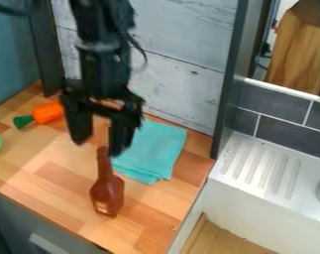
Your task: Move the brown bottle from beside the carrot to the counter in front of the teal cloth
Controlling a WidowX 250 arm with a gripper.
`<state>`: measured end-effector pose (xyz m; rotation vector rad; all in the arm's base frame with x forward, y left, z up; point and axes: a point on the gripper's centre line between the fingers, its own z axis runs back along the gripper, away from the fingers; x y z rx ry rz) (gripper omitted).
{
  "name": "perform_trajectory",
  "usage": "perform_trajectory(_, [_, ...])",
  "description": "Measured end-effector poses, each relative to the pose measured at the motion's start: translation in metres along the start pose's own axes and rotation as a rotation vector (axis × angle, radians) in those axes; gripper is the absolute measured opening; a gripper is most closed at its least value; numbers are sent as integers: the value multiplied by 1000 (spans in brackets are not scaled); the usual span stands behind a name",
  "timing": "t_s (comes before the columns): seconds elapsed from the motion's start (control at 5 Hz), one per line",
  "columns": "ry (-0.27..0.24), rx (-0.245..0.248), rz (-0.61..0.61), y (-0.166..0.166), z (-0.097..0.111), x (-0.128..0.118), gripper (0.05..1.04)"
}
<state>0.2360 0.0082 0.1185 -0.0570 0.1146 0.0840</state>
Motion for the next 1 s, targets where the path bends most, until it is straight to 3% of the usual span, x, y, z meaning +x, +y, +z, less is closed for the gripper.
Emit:
perform_trajectory(0.2, [-124, -90, 65, 35, 40, -11, 1003])
perform_trajectory(0.4, [-161, 13, 98, 76, 59, -11, 1001])
perform_trajectory(0.6, [-117, 123, 122, 121, 49, 7, 1001])
perform_trajectory(0.8, [-88, 185, 127, 159, 35, 26, 1001])
perform_trajectory(1.0, [-54, 172, 68, 175, 10, 46, 1001])
